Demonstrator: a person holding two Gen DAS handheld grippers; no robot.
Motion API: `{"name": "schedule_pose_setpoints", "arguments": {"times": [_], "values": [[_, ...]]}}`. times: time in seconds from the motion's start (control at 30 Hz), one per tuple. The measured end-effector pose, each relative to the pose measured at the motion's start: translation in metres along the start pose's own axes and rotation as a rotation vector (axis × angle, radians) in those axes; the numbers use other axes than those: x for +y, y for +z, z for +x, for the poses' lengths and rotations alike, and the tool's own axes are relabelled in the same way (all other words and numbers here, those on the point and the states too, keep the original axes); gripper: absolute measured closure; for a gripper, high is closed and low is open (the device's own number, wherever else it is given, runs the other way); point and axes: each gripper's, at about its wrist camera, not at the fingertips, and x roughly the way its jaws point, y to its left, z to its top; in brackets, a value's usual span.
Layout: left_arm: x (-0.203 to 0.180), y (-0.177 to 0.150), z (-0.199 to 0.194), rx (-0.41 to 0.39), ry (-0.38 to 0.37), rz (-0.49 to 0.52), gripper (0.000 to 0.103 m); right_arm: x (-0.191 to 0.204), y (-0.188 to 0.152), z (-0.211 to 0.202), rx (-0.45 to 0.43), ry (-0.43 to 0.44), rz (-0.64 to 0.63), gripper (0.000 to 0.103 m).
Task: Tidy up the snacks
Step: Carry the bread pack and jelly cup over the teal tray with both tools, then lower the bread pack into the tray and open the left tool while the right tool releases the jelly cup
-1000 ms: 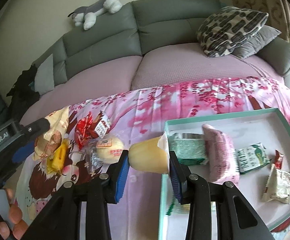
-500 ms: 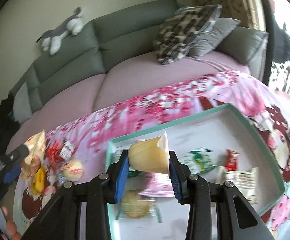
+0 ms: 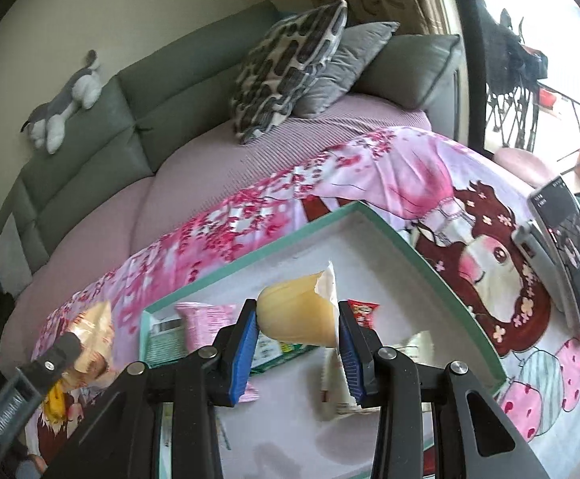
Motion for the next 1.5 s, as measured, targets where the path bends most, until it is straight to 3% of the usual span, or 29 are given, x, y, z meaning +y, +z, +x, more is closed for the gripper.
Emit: {"name": "schedule_pose_setpoints", "arguments": {"times": [0.37, 1.13, 1.5], "values": [[-0.023, -0.025, 0.043, 0.101, 0.014, 0.053, 0.038, -0.017, -0.006, 0.021, 0.064, -0.008, 0.03, 0.062], [-0.042, -0.038, 0.063, 0.145, -0.014, 0.104, 0.038, -0.02, -0.011, 0.034, 0.108, -0.026, 0.019, 0.062], [-0.03, -0.03, 0.059, 0.167, -0.044, 0.039, 0.036, -0.019, -0.009, 0.031, 0.101, -0.042, 0.014, 0.058]]}}
